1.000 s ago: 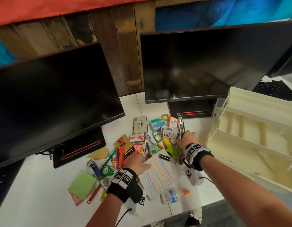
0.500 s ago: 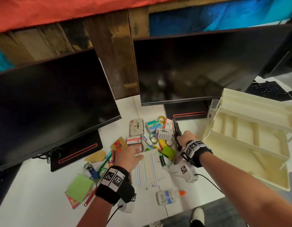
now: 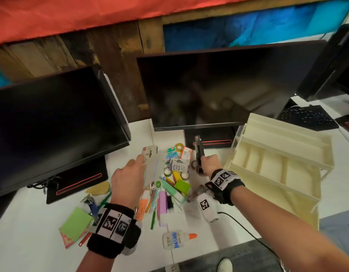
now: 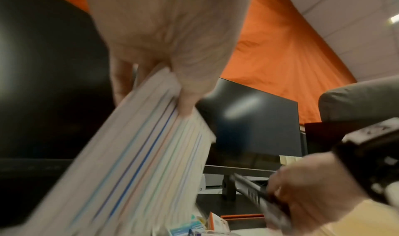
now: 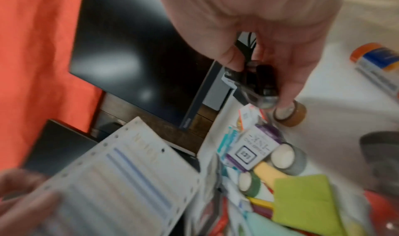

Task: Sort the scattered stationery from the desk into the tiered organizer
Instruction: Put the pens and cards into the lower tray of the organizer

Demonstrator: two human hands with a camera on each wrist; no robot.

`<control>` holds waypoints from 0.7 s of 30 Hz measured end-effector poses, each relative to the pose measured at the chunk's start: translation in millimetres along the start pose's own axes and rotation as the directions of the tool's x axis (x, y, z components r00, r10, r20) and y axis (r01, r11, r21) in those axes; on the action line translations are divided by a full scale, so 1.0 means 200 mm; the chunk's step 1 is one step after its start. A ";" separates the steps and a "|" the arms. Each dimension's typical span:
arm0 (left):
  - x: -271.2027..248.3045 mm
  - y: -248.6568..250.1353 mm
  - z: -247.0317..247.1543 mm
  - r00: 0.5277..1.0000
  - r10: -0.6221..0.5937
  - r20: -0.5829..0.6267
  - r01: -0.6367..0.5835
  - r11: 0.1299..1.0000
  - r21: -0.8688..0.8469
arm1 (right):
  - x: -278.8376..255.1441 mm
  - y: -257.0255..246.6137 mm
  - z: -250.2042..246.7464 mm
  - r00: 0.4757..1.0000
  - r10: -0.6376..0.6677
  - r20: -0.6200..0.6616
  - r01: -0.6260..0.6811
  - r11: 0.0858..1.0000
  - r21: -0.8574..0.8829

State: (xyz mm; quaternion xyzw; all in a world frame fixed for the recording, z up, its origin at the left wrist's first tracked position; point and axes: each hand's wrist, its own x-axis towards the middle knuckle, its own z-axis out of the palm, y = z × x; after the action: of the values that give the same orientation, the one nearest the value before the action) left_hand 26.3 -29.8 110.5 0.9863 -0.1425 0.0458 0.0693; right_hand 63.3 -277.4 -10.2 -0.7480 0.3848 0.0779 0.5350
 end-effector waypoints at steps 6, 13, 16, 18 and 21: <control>0.03 0.24 -0.01 0.978 0.024 -0.207 -0.112 0.900 -0.422 | -0.30 -0.11 -0.39 0.986 -0.166 0.000 0.148 0.876 0.459; 0.16 0.73 0.34 0.904 0.280 0.323 0.088 0.617 -0.782 | -0.44 0.09 -0.96 0.963 -0.269 0.033 0.199 0.783 0.590; 0.18 0.89 0.52 0.723 0.413 0.554 0.210 0.633 -0.745 | -0.48 0.22 -1.11 0.967 -0.247 0.062 0.141 0.721 0.678; 0.20 0.97 0.60 0.618 0.454 0.642 0.231 0.675 -0.700 | -0.50 0.30 -1.19 0.968 -0.239 0.078 0.114 0.691 0.714; 0.24 1.06 0.68 0.462 0.511 0.725 0.309 0.674 -0.671 | -0.54 0.40 -1.27 0.970 -0.225 0.091 0.085 0.665 0.742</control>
State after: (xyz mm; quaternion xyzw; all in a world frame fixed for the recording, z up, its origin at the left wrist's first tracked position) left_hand 21.0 -264.6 8.9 0.7327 -0.2275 -0.5247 0.3688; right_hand -139.6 -453.5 92.5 -0.4912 0.2700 -0.0632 0.8257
